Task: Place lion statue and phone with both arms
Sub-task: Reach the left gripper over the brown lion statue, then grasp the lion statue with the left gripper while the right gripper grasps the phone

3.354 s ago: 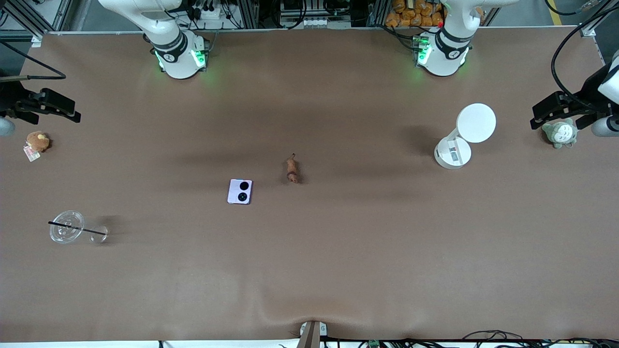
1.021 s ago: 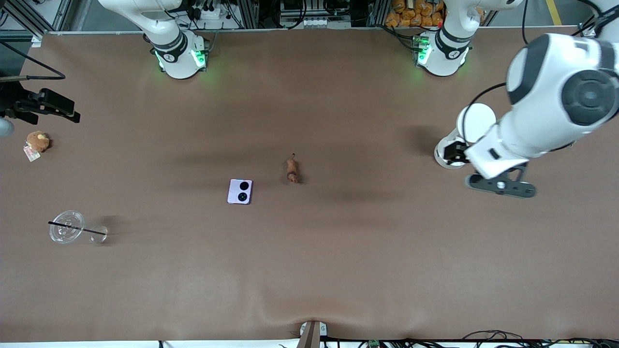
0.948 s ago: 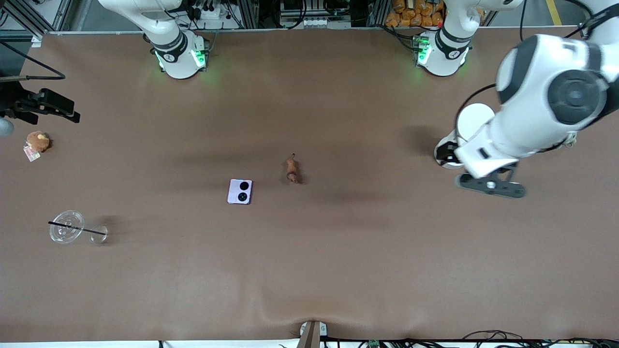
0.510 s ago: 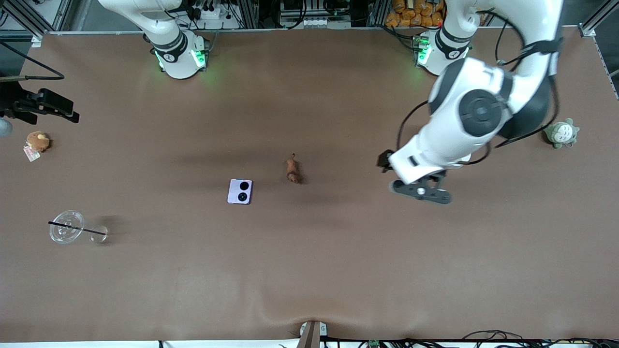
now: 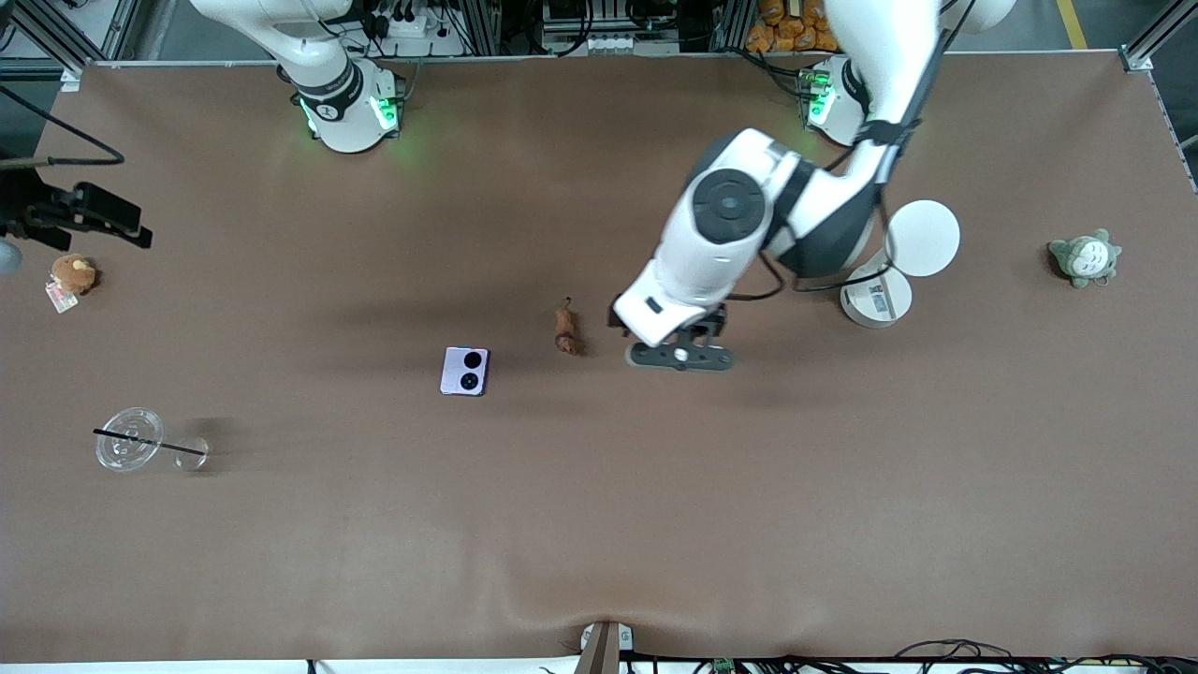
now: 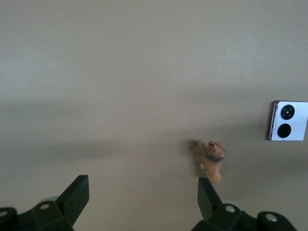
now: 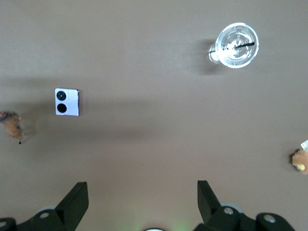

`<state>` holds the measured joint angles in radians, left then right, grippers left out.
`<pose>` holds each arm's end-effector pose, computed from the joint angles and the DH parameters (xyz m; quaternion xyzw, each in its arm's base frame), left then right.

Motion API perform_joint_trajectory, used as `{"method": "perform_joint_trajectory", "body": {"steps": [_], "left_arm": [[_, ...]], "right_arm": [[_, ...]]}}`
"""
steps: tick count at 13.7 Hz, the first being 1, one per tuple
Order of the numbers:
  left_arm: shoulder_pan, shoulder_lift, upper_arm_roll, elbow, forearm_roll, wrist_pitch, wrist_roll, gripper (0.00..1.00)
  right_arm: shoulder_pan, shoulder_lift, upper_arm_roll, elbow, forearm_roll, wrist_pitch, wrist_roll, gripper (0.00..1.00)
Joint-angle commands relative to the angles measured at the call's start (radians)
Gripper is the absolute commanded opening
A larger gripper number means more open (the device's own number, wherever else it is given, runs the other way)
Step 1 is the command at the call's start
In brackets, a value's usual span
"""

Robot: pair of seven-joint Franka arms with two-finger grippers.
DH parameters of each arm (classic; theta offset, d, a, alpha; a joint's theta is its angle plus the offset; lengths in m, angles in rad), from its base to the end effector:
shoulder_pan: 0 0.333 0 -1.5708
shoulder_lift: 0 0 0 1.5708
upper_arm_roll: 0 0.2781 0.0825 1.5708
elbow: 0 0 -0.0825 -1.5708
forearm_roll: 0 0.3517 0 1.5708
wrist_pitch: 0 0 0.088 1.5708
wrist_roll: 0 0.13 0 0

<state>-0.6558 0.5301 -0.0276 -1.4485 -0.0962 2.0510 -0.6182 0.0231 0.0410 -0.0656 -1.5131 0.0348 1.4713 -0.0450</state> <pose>0.5126 -0.4232 0.3447 0.9980 -0.0097 -0.0017 0.0619 0.5208 -0.0167 0.5591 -0.9990 -0.0022 0.0406 0.0178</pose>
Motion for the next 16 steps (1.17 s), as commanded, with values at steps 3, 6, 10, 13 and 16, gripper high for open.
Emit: {"method": "perform_joint_trajectory", "body": {"steps": [3, 6, 10, 13, 16], "left_arm": [[-0.108, 0.1, 0.017, 0.031, 0.001, 0.119, -0.193, 1.0], [-0.143, 0.155, 0.02, 0.031, 0.006, 0.164, -0.209, 1.0], [-0.183, 0.229, 0.02, 0.03, 0.012, 0.245, -0.215, 1.0], [-0.192, 0.26, 0.02, 0.031, 0.01, 0.281, -0.251, 1.0], [-0.225, 0.295, 0.021, 0.031, 0.012, 0.314, -0.282, 1.0]], "right_arm": [[0.003, 0.071, 0.003, 0.034, -0.006, 0.023, 0.01, 1.0], [0.003, 0.115, 0.003, 0.034, 0.014, -0.008, 0.014, 1.0], [0.041, 0.152, 0.004, 0.027, 0.049, 0.007, 0.133, 1.0], [0.104, 0.186, 0.003, -0.027, 0.057, 0.122, 0.166, 1.0], [0.161, 0.191, 0.004, -0.142, 0.059, 0.3, 0.166, 1.0]]}}
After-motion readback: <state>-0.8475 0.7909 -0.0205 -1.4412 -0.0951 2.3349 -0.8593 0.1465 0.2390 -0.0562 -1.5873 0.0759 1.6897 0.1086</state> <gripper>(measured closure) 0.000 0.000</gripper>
